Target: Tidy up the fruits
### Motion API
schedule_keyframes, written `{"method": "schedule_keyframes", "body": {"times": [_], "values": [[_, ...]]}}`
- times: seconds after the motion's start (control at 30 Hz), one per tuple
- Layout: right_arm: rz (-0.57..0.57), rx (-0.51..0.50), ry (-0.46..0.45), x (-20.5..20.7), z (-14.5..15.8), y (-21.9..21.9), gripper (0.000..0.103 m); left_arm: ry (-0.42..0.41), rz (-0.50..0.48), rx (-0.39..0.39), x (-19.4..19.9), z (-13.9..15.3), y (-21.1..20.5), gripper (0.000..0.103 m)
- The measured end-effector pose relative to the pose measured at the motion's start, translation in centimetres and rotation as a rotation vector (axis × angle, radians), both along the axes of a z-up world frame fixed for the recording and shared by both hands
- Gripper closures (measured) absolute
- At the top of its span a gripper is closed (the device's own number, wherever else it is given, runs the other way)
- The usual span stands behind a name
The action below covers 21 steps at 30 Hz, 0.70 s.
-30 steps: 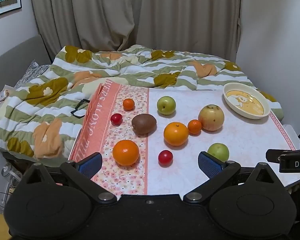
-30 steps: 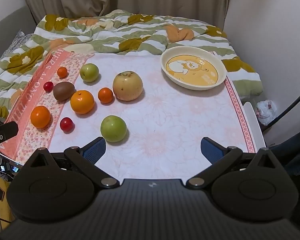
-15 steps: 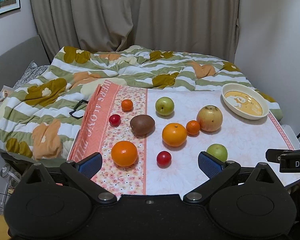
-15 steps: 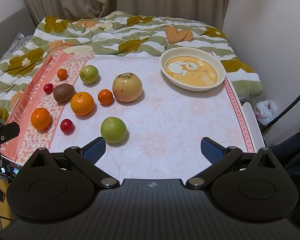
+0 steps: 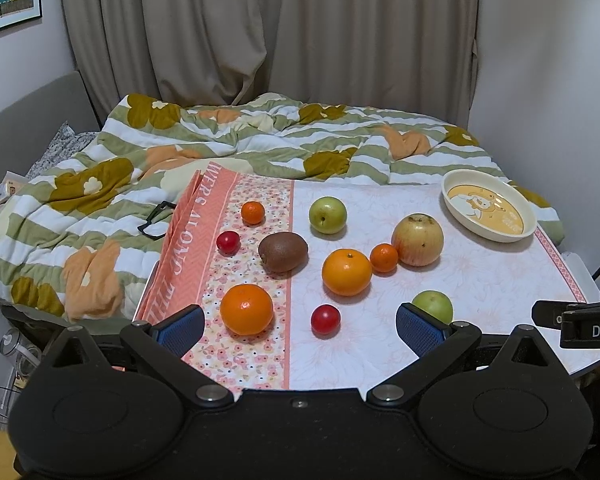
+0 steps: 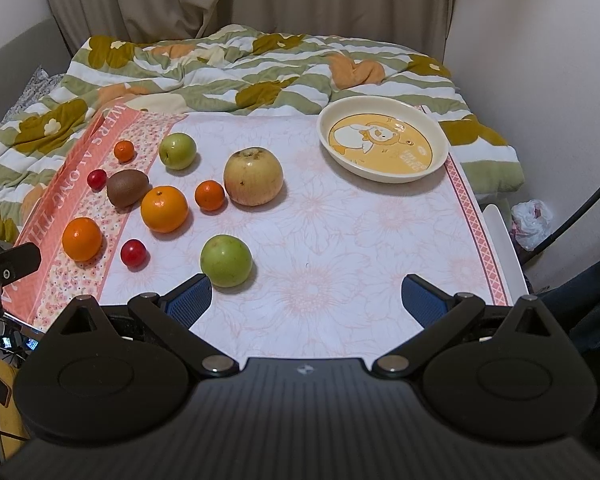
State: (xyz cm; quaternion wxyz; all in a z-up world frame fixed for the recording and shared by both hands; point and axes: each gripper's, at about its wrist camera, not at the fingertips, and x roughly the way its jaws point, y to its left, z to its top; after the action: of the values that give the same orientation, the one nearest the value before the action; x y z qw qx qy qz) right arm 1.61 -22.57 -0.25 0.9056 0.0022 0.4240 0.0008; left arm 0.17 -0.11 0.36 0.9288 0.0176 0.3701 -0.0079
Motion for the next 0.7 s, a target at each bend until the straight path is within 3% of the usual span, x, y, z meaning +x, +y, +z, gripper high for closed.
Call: {"method": "schedule_keyframes", "body": {"times": [0.7], "values": [[0.001,0.002,-0.001,-0.13,0.10,0.07,0.000,-0.006,0.002,0.000,-0.12,0.24,-0.04,0.000]]}}
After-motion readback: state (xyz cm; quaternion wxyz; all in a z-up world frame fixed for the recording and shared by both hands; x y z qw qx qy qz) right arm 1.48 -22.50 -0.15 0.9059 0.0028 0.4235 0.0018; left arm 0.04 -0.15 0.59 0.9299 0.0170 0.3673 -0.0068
